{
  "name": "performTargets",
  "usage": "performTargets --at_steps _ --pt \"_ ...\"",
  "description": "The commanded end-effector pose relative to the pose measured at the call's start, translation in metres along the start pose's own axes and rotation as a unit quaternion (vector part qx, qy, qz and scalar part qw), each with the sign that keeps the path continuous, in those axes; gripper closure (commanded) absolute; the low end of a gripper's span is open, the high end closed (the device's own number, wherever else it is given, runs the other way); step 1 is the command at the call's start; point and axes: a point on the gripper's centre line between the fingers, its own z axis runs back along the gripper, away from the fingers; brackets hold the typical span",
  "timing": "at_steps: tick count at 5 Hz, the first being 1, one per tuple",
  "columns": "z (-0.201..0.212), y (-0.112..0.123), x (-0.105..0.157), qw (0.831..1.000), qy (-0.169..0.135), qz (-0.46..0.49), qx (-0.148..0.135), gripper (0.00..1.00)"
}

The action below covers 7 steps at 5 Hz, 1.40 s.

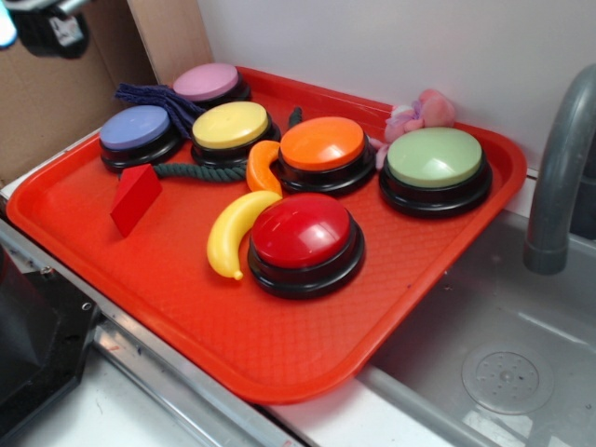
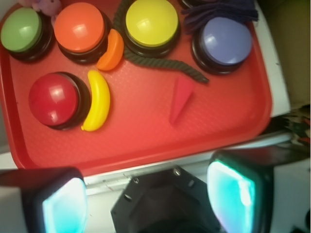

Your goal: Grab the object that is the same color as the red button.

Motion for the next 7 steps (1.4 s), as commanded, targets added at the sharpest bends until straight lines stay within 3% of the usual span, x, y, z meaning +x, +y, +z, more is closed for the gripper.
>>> performTargets --at_steps 1,3,4,5,6,7 --pt "-0.045 0.032 0.033 0.992 -0.029 0.119 0.012 0.0" --pt "-0.112 0.043 0.053 0.986 -0.063 0.149 0.031 0.0" --pt "-0.139 0.05 0.057 0.984 -0.06 0.163 0.044 0.0" --pt "-0.165 0.06 0.056 0.984 -0.027 0.171 0.035 0.0" --pt "-0.174 0.061 0.054 0.985 -0.026 0.165 0.042 0.0" --pt "-0.172 0.057 0.052 0.986 -0.04 0.158 0.044 0.9"
